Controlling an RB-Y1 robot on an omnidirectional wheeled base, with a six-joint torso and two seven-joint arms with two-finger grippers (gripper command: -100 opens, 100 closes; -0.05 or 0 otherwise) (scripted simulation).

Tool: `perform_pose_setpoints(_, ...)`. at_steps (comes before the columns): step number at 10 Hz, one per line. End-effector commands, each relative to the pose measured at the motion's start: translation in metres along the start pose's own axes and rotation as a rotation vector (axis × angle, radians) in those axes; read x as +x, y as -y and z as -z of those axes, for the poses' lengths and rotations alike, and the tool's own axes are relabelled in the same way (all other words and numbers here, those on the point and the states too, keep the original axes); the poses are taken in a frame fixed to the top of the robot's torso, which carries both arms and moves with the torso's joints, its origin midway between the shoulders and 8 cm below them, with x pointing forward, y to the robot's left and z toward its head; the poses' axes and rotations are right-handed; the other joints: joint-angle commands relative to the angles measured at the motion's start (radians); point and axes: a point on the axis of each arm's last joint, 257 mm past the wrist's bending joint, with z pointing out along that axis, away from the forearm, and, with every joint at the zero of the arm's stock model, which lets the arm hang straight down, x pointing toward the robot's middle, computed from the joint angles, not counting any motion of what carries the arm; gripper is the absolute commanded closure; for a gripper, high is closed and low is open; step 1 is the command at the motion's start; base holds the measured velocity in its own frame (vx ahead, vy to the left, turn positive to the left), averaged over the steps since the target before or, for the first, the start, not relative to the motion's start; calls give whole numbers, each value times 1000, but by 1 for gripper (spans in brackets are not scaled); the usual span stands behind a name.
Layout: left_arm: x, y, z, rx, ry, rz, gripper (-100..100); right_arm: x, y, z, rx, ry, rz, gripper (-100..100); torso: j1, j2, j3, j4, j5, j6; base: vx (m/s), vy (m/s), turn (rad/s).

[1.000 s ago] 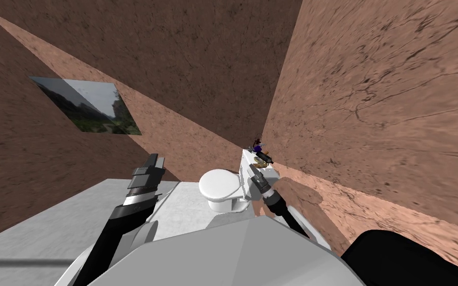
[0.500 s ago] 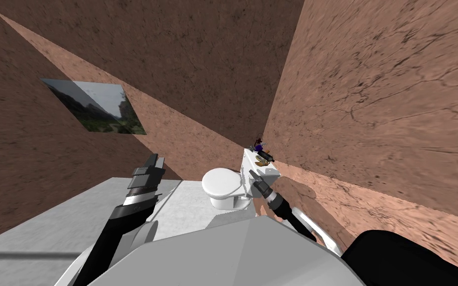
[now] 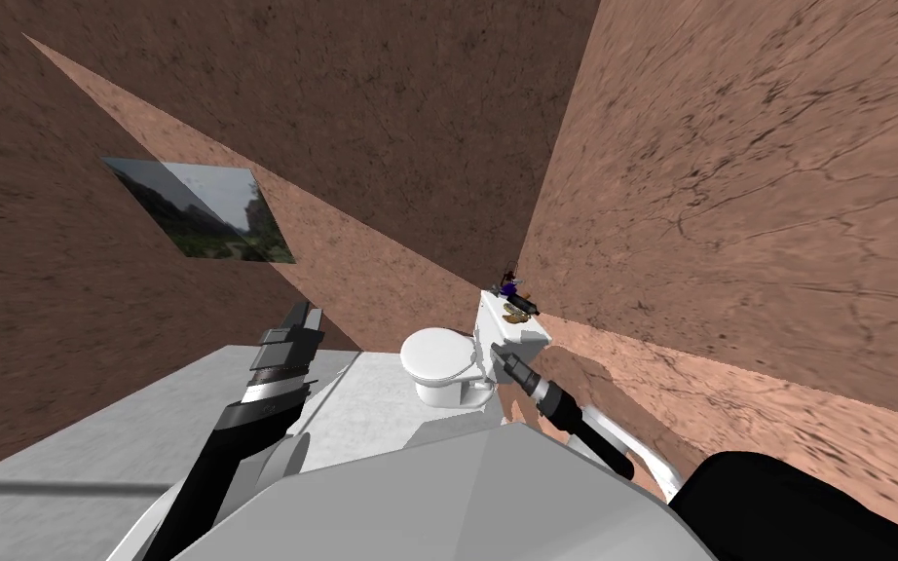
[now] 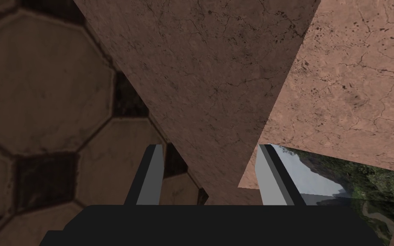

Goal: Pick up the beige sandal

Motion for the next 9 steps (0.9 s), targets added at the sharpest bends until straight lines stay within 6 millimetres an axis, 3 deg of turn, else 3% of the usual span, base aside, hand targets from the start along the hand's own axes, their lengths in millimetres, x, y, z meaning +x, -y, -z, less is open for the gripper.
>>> perform_pose_setpoints(1,0,0,0,0,0,0,0,-2,4,2,10,-21,15,-100,0,0,0,0,0,0,-14,17,-4)
perform_pose_setpoints(4,0,0,0,0,0,0,0,-3,37,22,98,-104,71,-100,-1,-1,-1,0,0,0,-30,40,18)
perform_pose_setpoints(9,0,0,0,0,0,0,0,-14,69,47,194,-237,184,-100,-1,-1,-1,0,0,0,-27,42,21)
